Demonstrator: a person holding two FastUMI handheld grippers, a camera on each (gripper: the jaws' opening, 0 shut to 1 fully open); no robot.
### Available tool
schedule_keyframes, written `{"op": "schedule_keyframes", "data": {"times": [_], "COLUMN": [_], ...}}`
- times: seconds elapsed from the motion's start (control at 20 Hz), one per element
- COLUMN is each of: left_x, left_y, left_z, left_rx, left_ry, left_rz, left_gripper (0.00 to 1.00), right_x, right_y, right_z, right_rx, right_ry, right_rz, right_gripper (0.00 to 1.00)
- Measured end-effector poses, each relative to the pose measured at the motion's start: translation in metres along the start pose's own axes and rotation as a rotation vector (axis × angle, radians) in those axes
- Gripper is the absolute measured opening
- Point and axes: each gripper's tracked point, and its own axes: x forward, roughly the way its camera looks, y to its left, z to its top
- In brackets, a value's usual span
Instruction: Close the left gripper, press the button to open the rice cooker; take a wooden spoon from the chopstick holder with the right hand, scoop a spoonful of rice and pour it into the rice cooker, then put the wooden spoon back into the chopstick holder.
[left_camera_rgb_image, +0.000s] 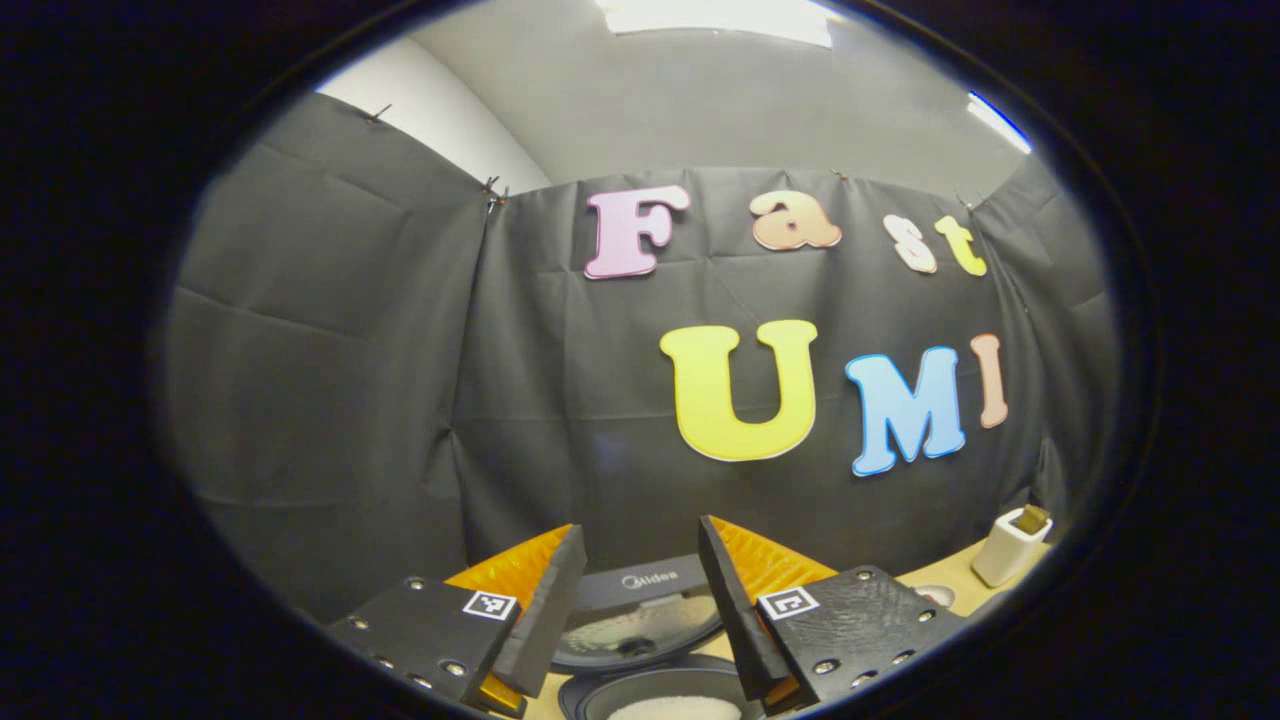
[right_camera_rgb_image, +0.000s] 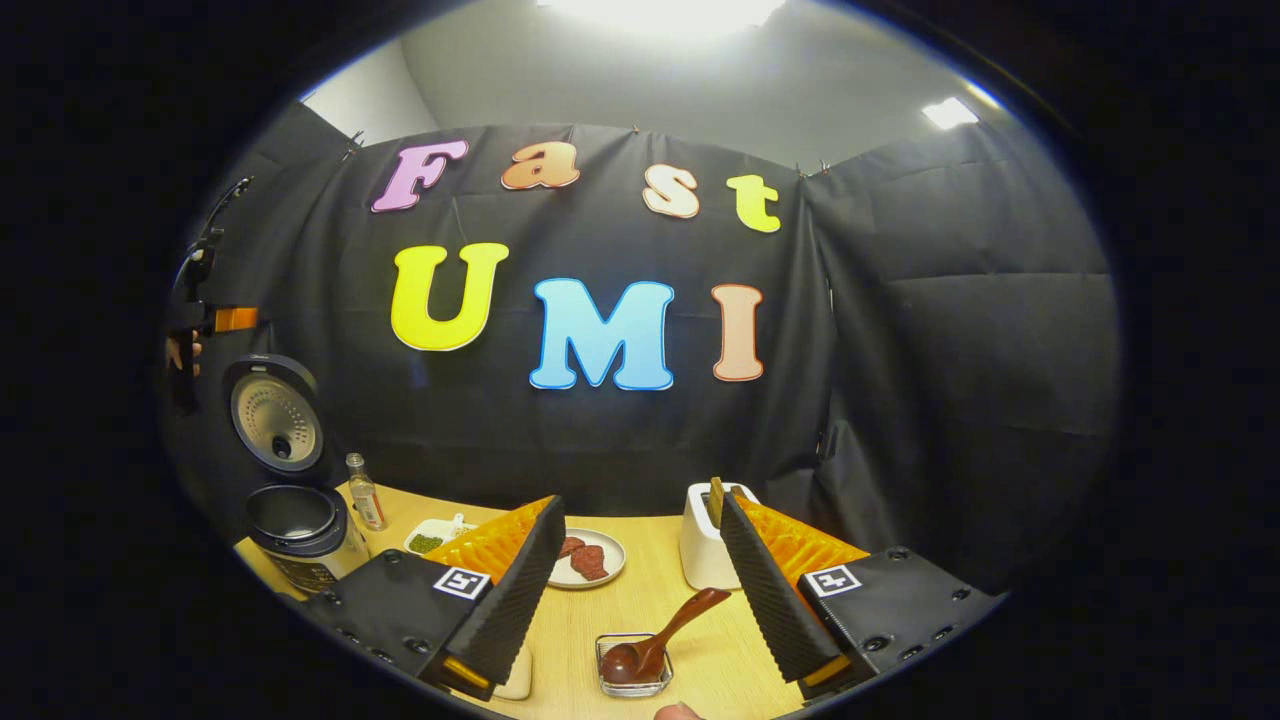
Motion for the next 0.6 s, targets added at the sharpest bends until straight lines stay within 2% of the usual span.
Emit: {"op": "schedule_keyframes", "data": {"times": [0.1,0.15,0.35,0.45,0.6], "left_x": [0.024,0.035,0.065,0.073,0.067], "left_y": [0.006,0.007,0.012,0.012,0.014], "left_z": [-0.008,-0.015,-0.047,-0.065,-0.067], "left_rx": [0.027,0.036,0.027,0.009,-0.033], "left_ry": [-0.001,0.003,0.059,0.097,0.106], "left_rz": [0.007,0.01,0.031,0.031,0.041], "left_gripper": [0.71,0.72,0.71,0.72,0.74], "right_x": [0.003,0.005,0.011,0.013,0.014], "right_y": [0.005,0.007,0.014,0.017,0.02], "right_z": [-0.003,-0.004,-0.006,-0.006,-0.005], "right_rx": [-0.005,-0.008,-0.004,-0.01,-0.018], "right_ry": [0.006,0.014,0.031,0.034,0.031], "right_rz": [-0.003,-0.004,0.001,0.008,0.025], "right_gripper": [0.93,0.98,0.98,0.98,0.98]}}
